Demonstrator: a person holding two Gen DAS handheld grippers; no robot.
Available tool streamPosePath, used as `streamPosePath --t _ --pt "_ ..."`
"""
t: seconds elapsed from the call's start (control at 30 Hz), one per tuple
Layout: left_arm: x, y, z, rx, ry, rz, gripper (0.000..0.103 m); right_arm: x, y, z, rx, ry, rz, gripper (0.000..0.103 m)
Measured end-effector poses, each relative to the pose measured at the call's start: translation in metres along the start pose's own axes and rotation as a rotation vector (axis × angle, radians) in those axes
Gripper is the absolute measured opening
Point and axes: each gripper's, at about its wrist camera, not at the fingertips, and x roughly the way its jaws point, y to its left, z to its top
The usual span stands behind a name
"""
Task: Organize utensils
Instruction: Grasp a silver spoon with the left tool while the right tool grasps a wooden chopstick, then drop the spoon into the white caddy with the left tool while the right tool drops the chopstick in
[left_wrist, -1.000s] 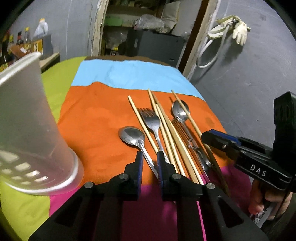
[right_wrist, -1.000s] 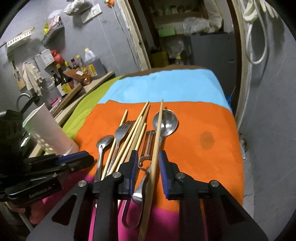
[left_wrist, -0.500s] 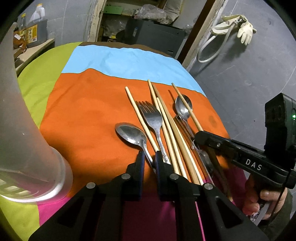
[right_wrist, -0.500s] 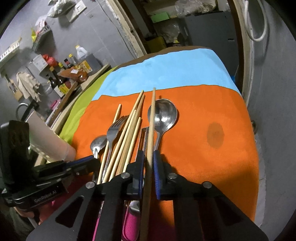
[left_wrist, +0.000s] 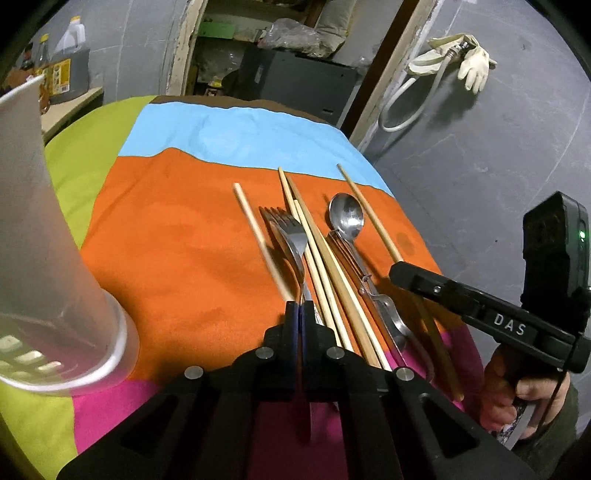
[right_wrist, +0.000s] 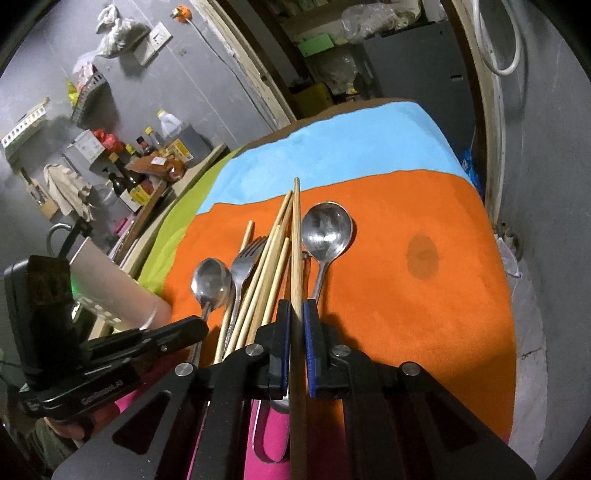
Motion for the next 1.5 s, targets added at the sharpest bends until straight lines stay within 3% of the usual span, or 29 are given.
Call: streamPosePath --t 0.13,0.23,0.57,0.7,0.87,0.97,1.1,1.3,1.5 --pt "-0.014 -0.006 -0.004 0.025 -0.061 0.005 0.0 -0.009 0.005 -0.002 -0.016 -0.043 0.004 0.005" --pt "-0.032 -0.012 -0.008 0.059 -0.169 0.029 0.0 -0.02 0.014 -0.003 -0.044 -0.118 0.002 0.005" --pt "-0.121 -0.015 -0.006 0.113 -0.573 0.031 0.0 -0.055 0.087 -0.001 -0.192 -0.507 0.02 0.006" --pt "-0.157 0.003 0.001 0.102 -0.682 0.07 0.0 -0.054 0.128 0.004 -0.237 -0.657 0.049 0.006" --pt "-0.189 0.045 0.012 0.036 -0.789 0.148 0.0 -0.042 0.175 0.011 -0.252 -0.773 0.113 0.006" --pt "-0.2 0.08 0.017 -0.028 -0.838 0.2 0.0 -0.032 0.196 0.018 -0.236 -0.807 0.175 0.005" --pt "-0.202 0.125 0.019 -0.122 -0.87 0.213 0.0 -0.014 0.213 0.03 -0.176 -0.822 0.237 0.006" --pt "-0.199 0.162 0.013 -0.178 -0.882 0.209 0.0 0.008 0.221 0.033 -0.155 -0.838 0.199 0.006" --pt "-0.189 0.168 0.006 -0.184 -0.872 0.218 0.0 0.028 0.22 0.025 -0.182 -0.839 0.133 0.005"
